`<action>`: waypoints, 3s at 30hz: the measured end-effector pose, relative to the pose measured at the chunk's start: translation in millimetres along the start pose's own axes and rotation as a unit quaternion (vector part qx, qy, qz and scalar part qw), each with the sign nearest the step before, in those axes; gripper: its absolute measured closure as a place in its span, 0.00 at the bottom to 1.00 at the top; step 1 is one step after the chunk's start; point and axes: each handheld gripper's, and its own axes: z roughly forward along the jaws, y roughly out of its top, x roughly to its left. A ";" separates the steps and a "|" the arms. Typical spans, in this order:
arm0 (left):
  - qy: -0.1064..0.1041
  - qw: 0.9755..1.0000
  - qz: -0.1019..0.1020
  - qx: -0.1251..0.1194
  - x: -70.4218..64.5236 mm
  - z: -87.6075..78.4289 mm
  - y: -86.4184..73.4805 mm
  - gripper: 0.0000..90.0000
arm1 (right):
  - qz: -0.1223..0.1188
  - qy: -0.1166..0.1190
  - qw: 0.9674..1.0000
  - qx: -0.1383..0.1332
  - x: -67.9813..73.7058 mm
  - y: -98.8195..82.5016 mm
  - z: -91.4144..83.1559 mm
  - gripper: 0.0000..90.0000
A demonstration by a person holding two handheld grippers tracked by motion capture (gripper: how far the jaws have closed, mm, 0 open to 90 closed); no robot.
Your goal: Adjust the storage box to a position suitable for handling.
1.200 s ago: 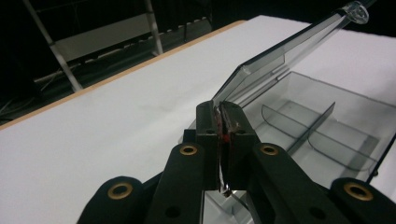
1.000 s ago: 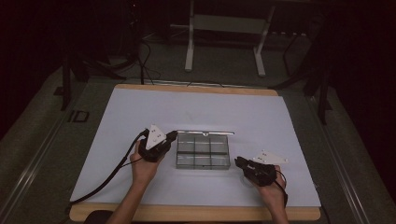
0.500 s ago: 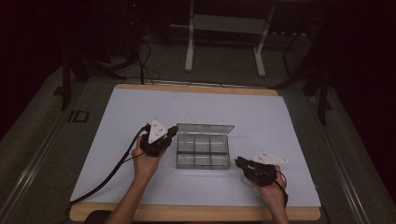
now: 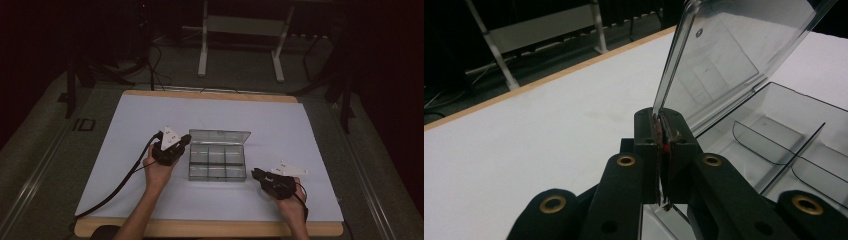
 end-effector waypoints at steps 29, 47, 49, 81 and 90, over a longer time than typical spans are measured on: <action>-0.004 1.000 -0.019 0.014 7.4 16.1 -6.3 0.97 | -0.031 0.027 0.999 -0.003 20.2 5.9 14.2 0.99; -0.006 0.999 -0.031 0.028 10.6 27.4 -12.7 0.97 | -0.032 0.029 0.999 -0.003 19.9 6.0 14.5 0.99; -0.007 0.999 -0.031 0.029 11.0 28.0 -13.0 0.97 | -0.032 0.029 0.999 -0.003 19.9 6.0 14.5 0.99; -0.018 0.997 -0.053 0.052 15.4 40.3 -23.8 0.94 | -0.034 0.027 0.999 -0.003 20.7 5.9 14.0 0.97; -0.015 0.996 -0.061 0.064 16.4 42.7 -32.3 0.96 | -0.034 0.028 0.999 -0.003 20.5 5.8 14.1 0.97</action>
